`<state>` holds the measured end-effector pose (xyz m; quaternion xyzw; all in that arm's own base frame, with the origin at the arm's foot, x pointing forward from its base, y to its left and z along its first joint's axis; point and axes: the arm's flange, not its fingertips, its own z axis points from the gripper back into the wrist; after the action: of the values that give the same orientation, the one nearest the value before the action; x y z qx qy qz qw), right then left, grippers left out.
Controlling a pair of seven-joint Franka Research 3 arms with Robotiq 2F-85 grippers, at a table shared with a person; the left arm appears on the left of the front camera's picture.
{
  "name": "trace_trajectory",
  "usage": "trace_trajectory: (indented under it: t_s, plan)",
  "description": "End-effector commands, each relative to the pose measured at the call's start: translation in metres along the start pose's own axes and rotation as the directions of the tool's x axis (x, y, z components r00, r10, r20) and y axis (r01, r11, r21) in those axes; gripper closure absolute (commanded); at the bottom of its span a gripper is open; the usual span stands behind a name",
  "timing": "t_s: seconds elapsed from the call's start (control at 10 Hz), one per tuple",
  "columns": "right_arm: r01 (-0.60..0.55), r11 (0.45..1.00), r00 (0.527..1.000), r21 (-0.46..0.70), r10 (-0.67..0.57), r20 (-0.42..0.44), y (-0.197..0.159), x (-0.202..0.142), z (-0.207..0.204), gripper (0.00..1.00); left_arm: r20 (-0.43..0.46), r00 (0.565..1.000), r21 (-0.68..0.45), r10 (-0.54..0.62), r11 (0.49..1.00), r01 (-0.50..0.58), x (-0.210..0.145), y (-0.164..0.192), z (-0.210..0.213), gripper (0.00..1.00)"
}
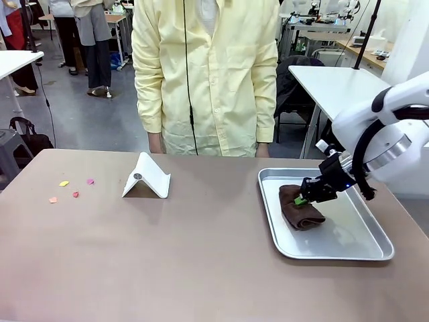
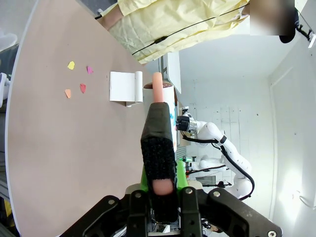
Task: Clean the surface of the table.
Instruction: If a person points to the right, clean the right side of the table with your right hand, and if they point to the left, clean the left side with your left hand.
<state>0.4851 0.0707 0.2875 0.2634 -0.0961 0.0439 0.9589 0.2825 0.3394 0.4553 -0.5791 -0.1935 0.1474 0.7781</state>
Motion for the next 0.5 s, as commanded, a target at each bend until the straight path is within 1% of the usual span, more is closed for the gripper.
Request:
trace_trajectory:
  t_s: [0.0,0.1,0.2,0.4]
  plan:
    - [-0.022,0.998,0.997,0.051,0.025,-0.078,0.018,-0.009,-0.026,0.94,-0.007,1.000,-0.009,-0.008,1.000,0.008,-0.004,-0.003,0.003,1.00]
    - [-0.047,0.998,0.996,0.039,0.050,-0.074,0.025,-0.011,-0.029,0.94,-0.007,1.000,-0.009,-0.008,1.000,0.008,-0.004,-0.003,0.003,1.00]
    - [-0.060,0.997,0.995,0.057,0.064,-0.080,0.029,-0.012,-0.032,0.94,-0.007,1.000,-0.009,-0.008,1.000,0.008,-0.004,-0.003,0.003,1.00]
    - [-0.072,0.996,0.994,0.050,0.076,-0.074,0.028,-0.012,-0.033,0.94,-0.007,1.000,-0.009,-0.008,1.000,0.008,-0.004,-0.003,0.003,1.00]
